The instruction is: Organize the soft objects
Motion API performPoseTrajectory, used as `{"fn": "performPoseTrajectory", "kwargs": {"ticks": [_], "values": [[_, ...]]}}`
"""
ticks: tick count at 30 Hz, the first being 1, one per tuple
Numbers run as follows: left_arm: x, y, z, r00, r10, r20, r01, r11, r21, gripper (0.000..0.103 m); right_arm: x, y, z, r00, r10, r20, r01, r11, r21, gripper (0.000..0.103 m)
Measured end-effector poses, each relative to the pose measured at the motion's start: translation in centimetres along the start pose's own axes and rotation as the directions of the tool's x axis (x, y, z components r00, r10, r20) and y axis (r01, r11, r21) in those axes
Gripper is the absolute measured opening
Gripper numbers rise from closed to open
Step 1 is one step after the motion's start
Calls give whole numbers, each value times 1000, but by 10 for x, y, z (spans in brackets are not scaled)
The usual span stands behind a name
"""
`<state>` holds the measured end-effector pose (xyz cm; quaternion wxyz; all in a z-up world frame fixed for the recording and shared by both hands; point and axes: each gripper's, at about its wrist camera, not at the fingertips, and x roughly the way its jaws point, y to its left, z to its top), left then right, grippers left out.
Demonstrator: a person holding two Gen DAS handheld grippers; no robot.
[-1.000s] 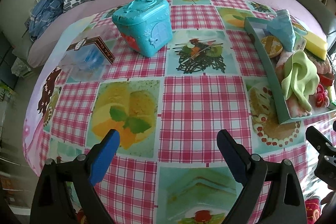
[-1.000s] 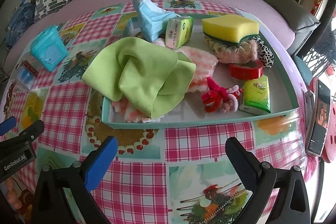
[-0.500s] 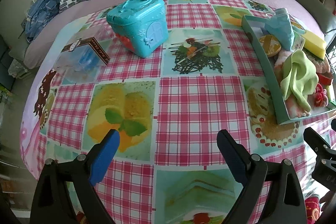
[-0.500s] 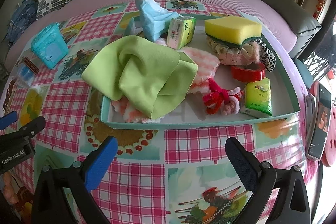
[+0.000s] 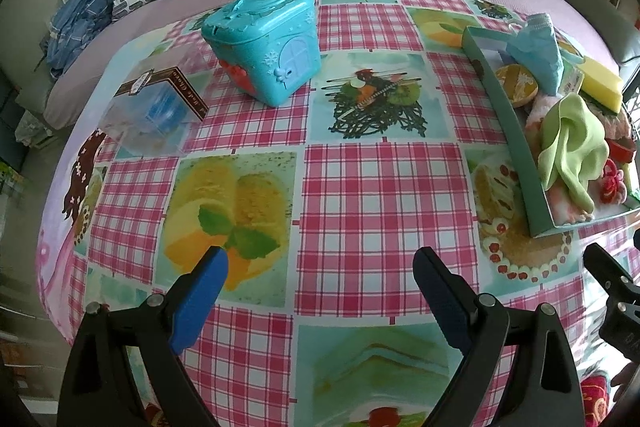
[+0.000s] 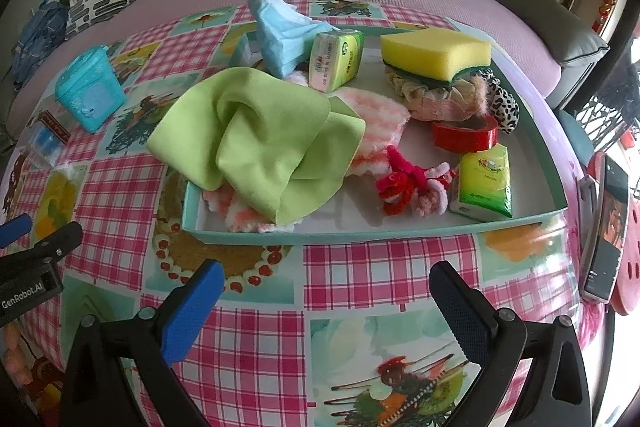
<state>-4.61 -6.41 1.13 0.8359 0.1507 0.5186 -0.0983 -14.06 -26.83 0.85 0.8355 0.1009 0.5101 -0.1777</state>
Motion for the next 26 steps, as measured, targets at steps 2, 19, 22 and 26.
{"fn": "performPoseTrajectory", "kwargs": {"ticks": [2, 19, 22, 26], "values": [[0, 0, 0, 1000, 2, 0, -2, 1000, 2, 94, 0, -1, 0, 1000, -5, 2, 5, 1000, 5, 103], [3, 2, 1, 1000, 15, -14, -15, 1000, -10, 94, 0, -2, 0, 1000, -13, -1, 13, 1000, 8, 103], [0, 2, 1, 1000, 9, -4, -9, 1000, -13, 94, 0, -2, 0, 1000, -14, -1, 14, 1000, 7, 103], [-3, 2, 0, 1000, -11, 1, 11, 1000, -24, 94, 1, -2, 0, 1000, -13, -1, 13, 1000, 6, 103]]}}
